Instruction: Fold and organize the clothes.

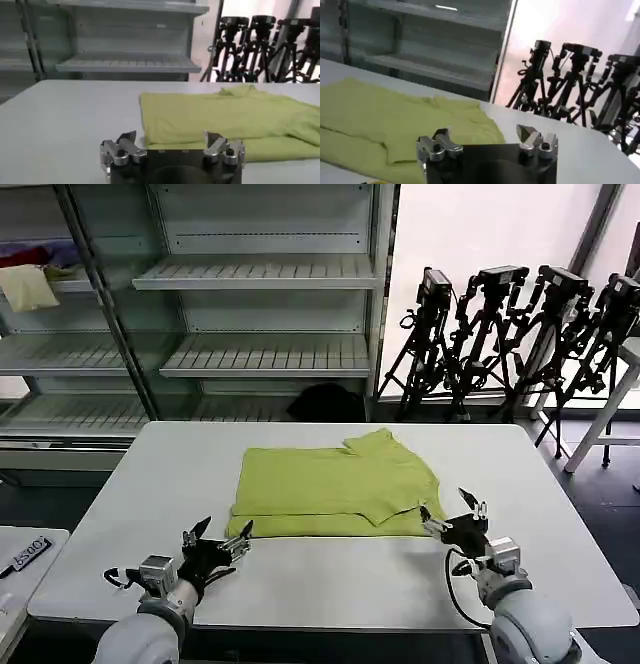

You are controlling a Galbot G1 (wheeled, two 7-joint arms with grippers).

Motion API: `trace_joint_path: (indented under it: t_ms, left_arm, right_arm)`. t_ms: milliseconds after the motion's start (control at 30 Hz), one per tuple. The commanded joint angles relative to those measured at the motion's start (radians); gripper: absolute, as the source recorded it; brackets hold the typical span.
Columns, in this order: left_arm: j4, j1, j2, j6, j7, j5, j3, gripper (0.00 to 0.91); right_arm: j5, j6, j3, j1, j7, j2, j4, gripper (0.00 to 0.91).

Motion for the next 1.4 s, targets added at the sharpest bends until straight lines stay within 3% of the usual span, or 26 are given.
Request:
trace_joint_path:
  t_ms: [33,333,633,700,767,833,933,1033,1100,1133,1267,1400]
  left_arm:
    - [-0.008,0.062,0.002,0.011,0.028,0.011,-0.015,0.907]
    - [0.059,-0.011,-0.016,0.005,0.015,-0.019,-0.001,0.907]
    - [0.106,-0.051,-0.039,-0.005,0.007,-0.022,0.015,0.907]
    - [0.109,-0.054,-0.04,-0.007,0.007,-0.023,0.015,0.907]
    - [0.113,-0.059,-0.044,-0.007,0.007,-0.025,0.018,0.907]
    - [0.117,-0.062,-0.05,-0.007,0.008,-0.025,0.023,0.887]
    - [0.127,-0.069,-0.054,-0.008,0.009,-0.025,0.028,0.756]
    - [0.154,-0.08,-0.054,-0.013,0.009,-0.029,0.026,0.715]
    - [0.177,-0.086,-0.053,-0.02,0.01,-0.031,0.021,0.595]
    - [0.186,-0.088,-0.052,-0.025,0.012,-0.033,0.018,0.433]
    - [0.213,-0.093,-0.049,-0.031,0.019,-0.043,0.012,0.171]
    - [0.225,-0.086,-0.058,-0.035,0.028,-0.041,0.021,0.06]
  right_arm:
    - [0.069,0.04,0.081,-0.095,-0.016,-0.025,-0.021,0.907]
    - [0.101,0.026,0.056,-0.058,-0.075,-0.024,-0.103,0.867]
    - [0.095,0.009,0.039,-0.041,-0.085,-0.015,-0.099,0.806]
    - [0.091,0.007,0.035,-0.039,-0.089,-0.014,-0.095,0.736]
    - [0.085,0.005,0.029,-0.033,-0.091,-0.01,-0.097,0.544]
    - [0.079,0.003,0.024,-0.028,-0.092,-0.002,-0.102,0.524]
    - [0.076,-0.002,0.019,-0.026,-0.095,0.005,-0.102,0.514]
    - [0.07,-0.005,0.017,-0.024,-0.095,0.011,-0.1,0.514]
    - [0.064,-0.006,0.015,-0.023,-0.095,0.012,-0.1,0.514]
    - [0.062,-0.006,0.014,-0.021,-0.095,0.014,-0.098,0.494]
    - [0.059,-0.013,0.011,-0.01,-0.093,0.022,-0.099,0.413]
    - [0.059,-0.014,0.009,-0.008,-0.093,0.023,-0.104,0.373]
